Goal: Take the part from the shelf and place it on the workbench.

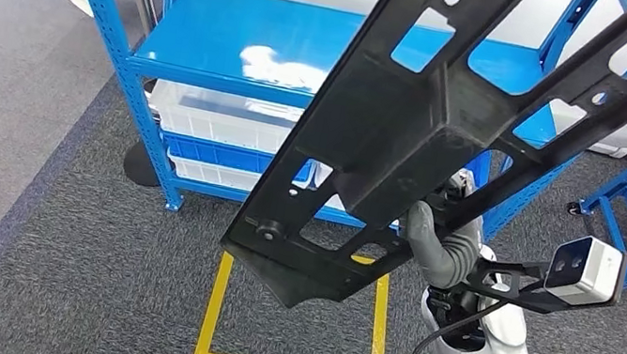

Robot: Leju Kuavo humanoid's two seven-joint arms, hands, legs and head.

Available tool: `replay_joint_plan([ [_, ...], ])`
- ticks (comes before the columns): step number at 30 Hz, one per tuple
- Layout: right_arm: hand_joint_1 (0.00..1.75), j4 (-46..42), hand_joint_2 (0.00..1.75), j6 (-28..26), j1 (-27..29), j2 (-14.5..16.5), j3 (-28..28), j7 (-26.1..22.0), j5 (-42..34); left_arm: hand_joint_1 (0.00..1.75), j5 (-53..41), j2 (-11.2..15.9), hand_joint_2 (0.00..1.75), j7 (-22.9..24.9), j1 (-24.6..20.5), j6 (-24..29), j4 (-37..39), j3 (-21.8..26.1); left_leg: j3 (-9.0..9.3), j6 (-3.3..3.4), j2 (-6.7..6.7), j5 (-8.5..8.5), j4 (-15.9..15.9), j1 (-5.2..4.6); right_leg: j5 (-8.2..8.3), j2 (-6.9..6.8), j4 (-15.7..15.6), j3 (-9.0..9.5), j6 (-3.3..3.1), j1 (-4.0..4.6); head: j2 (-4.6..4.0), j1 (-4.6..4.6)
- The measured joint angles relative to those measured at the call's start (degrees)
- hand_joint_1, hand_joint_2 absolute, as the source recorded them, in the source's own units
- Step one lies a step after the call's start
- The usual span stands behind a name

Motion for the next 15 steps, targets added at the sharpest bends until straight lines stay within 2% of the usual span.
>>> replay_joint_plan([
  [2,1.75,0.01,1.75,0.03,0.08,0.01,0.00,0.00,-0.01,0.00,0.01,0.00,1.75,0.03,0.24,-0.02,0.00,-0.01,-0.30,0.66,0.06,0.82,-0.10,0.02,0.43,0.02,-0.06,-0.17,0.71,-0.07,0.00,0.01],
  [3,1.75,0.01,1.75,0.04,0.12,0.01,-0.01,-0.01,-0.02,0.00,0.02,0.00,1.75,0.04,0.31,-0.04,0.01,-0.01,-0.50,1.04,0.14,1.30,-0.25,0.11,-0.05,0.11,0.35,-0.46,1.01,-0.13,-0.01,0.01],
  [4,1.75,0.01,1.75,0.06,0.15,0.01,-0.01,-0.02,-0.02,0.00,0.02,0.00,1.75,0.04,0.32,-0.06,0.01,-0.01,-0.82,1.39,0.23,1.84,-0.40,0.23,-1.33,0.21,1.68,-1.11,1.27,-0.19,-0.01,0.01],
  [5,1.75,0.01,1.75,0.07,0.20,0.01,-0.02,-0.03,-0.03,0.00,0.02,-0.02,1.75,0.04,0.30,-0.08,0.01,-0.01,-1.27,1.66,0.32,2.35,-0.49,0.33,-3.43,0.29,4.29,-2.21,1.49,-0.32,-0.01,0.01],
  [7,1.75,0.08,1.75,0.10,0.40,0.01,-0.02,-0.04,-0.05,0.00,0.05,-0.04,1.75,0.03,0.29,-0.11,0.00,0.00,-2.48,1.88,0.37,3.15,-0.41,0.26,-8.14,0.33,11.82,-4.91,1.85,-0.47,0.00,0.01],
  [8,1.75,0.14,1.75,0.12,0.56,0.01,-0.02,-0.04,-0.07,0.00,0.08,-0.06,1.75,0.02,0.30,-0.13,0.00,0.00,-3.05,1.87,0.38,3.50,-0.35,0.23,-9.49,0.33,14.74,-5.67,1.99,-0.52,0.00,0.01],
  [9,1.75,0.20,1.75,0.12,0.72,0.01,-0.02,-0.04,-0.10,0.00,0.12,-0.07,1.75,0.02,0.29,-0.15,0.00,0.00,-3.56,1.82,0.37,3.81,-0.26,0.22,-9.76,0.32,15.69,-5.43,2.04,-0.53,0.00,0.01],
  [10,1.75,0.24,1.75,0.12,0.82,0.01,-0.02,-0.04,-0.12,0.00,0.14,-0.07,1.75,0.02,0.26,-0.19,0.00,0.00,-3.97,1.74,0.35,4.06,-0.15,0.22,-9.00,0.32,14.24,-3.97,1.99,-0.53,0.00,0.01],
  [13,1.75,0.26,1.75,0.11,0.79,0.01,-0.02,-0.01,-0.14,0.00,0.11,-0.09,1.75,-0.03,0.12,-0.38,0.00,0.00,-4.72,1.24,0.31,4.54,0.32,0.11,-5.55,0.34,2.79,3.49,1.20,-0.29,0.00,0.01],
  [14,1.75,0.25,1.75,0.10,0.76,0.01,-0.02,0.02,-0.16,0.00,0.08,-0.10,1.75,-0.07,0.08,-0.44,0.00,0.00,-4.88,0.97,0.32,4.70,0.43,0.04,-5.08,0.36,0.56,4.73,0.84,-0.12,0.00,0.00],
  [15,1.75,0.23,1.75,0.10,0.76,0.00,-0.02,0.03,-0.18,0.00,0.07,-0.11,1.75,-0.11,0.05,-0.49,0.00,0.00,-5.00,0.67,0.34,4.88,0.47,-0.01,-5.01,0.39,-0.20,5.00,0.49,0.06,0.00,0.00],
])
